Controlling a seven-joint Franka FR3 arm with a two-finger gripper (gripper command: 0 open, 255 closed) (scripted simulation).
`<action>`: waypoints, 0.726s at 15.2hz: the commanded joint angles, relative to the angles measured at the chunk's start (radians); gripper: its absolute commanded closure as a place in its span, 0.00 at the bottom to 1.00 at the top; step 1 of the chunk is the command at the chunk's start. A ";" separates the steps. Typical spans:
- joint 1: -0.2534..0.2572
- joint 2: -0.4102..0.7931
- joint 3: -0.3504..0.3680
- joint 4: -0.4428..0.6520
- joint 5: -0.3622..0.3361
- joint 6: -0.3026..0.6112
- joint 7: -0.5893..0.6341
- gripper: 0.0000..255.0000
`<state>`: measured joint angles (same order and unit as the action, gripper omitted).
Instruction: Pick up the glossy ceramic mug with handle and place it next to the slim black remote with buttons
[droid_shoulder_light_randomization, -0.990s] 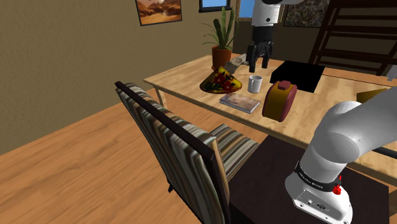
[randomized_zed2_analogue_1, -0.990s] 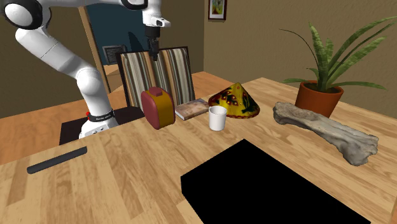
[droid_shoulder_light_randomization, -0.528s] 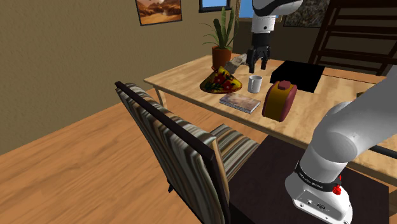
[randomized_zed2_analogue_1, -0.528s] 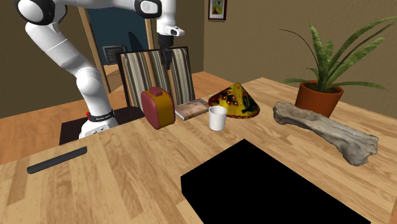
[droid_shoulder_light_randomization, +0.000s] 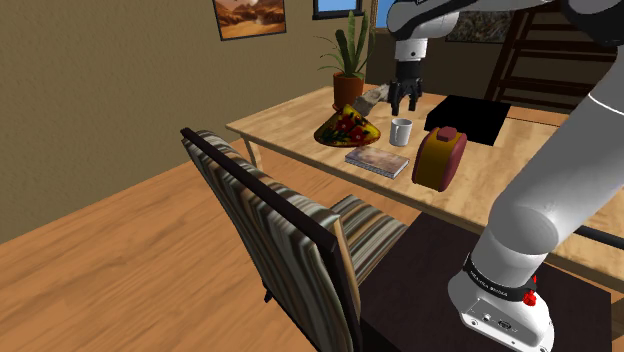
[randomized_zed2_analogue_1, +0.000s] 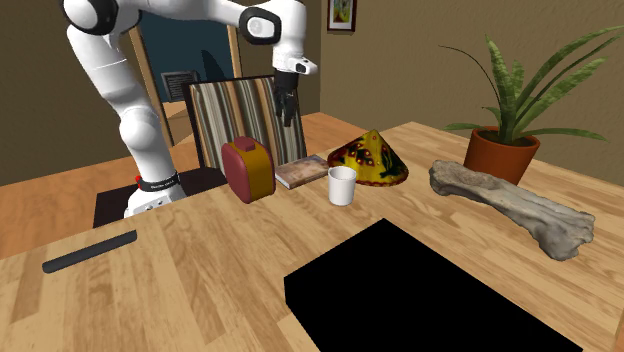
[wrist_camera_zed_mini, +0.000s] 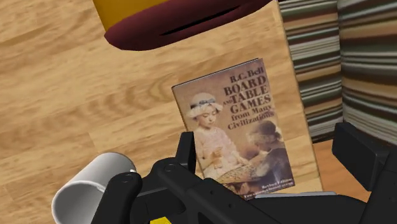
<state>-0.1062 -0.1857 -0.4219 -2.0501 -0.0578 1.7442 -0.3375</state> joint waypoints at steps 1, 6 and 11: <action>-0.015 0.072 -0.034 0.046 0.018 0.019 -0.050 0.00; -0.058 0.267 -0.088 0.188 0.096 0.041 -0.158 0.00; -0.135 0.474 -0.110 0.369 0.190 0.031 -0.255 0.00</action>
<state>-0.2231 0.2463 -0.5283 -1.7171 0.1131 1.7763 -0.5708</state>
